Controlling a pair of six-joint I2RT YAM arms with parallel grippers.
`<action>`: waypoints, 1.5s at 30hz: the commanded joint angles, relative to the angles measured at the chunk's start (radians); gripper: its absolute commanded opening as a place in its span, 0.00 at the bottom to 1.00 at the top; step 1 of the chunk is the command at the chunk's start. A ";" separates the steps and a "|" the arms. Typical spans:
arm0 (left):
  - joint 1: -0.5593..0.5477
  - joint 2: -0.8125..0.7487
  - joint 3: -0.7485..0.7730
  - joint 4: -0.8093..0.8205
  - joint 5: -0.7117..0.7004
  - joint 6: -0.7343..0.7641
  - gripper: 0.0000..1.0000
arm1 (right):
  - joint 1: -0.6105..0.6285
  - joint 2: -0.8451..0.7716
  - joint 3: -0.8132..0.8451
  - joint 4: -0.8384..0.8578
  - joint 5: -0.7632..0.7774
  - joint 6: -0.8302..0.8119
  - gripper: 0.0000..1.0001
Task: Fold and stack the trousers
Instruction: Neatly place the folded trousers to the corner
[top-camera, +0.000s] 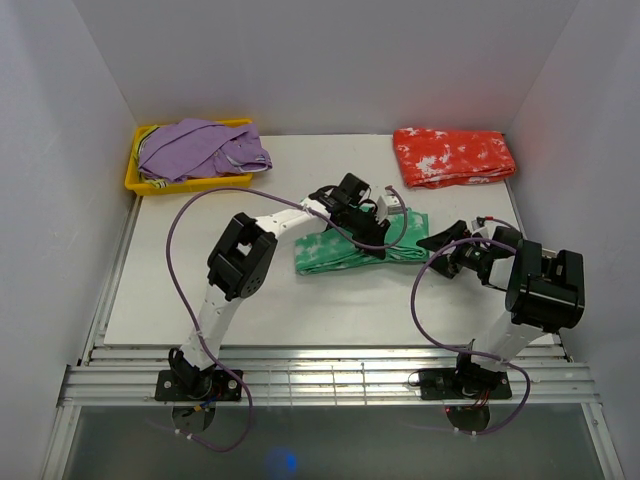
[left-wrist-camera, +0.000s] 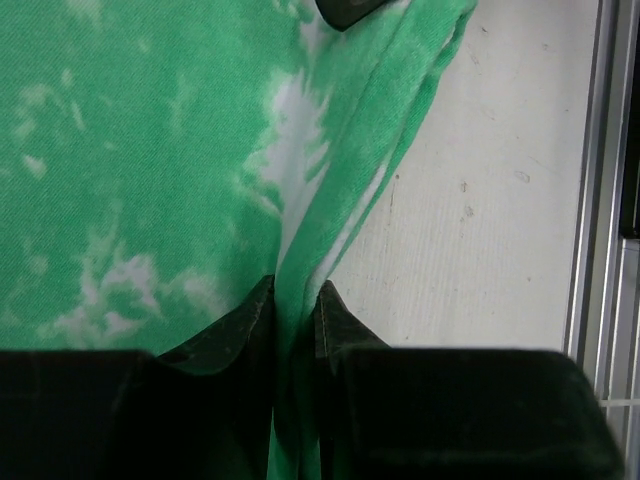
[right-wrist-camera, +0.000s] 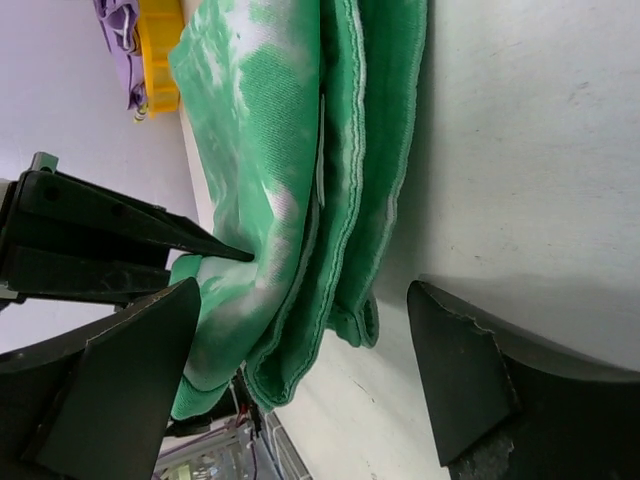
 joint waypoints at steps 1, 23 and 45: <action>0.012 -0.003 0.048 -0.014 0.092 -0.049 0.00 | 0.025 0.052 -0.003 0.053 -0.009 0.026 0.90; 0.013 0.031 -0.013 0.127 0.019 -0.201 0.00 | 0.218 0.107 -0.087 0.478 0.078 0.397 0.90; -0.013 0.006 -0.111 0.172 0.093 -0.287 0.28 | 0.267 0.211 -0.048 0.584 0.263 0.351 0.66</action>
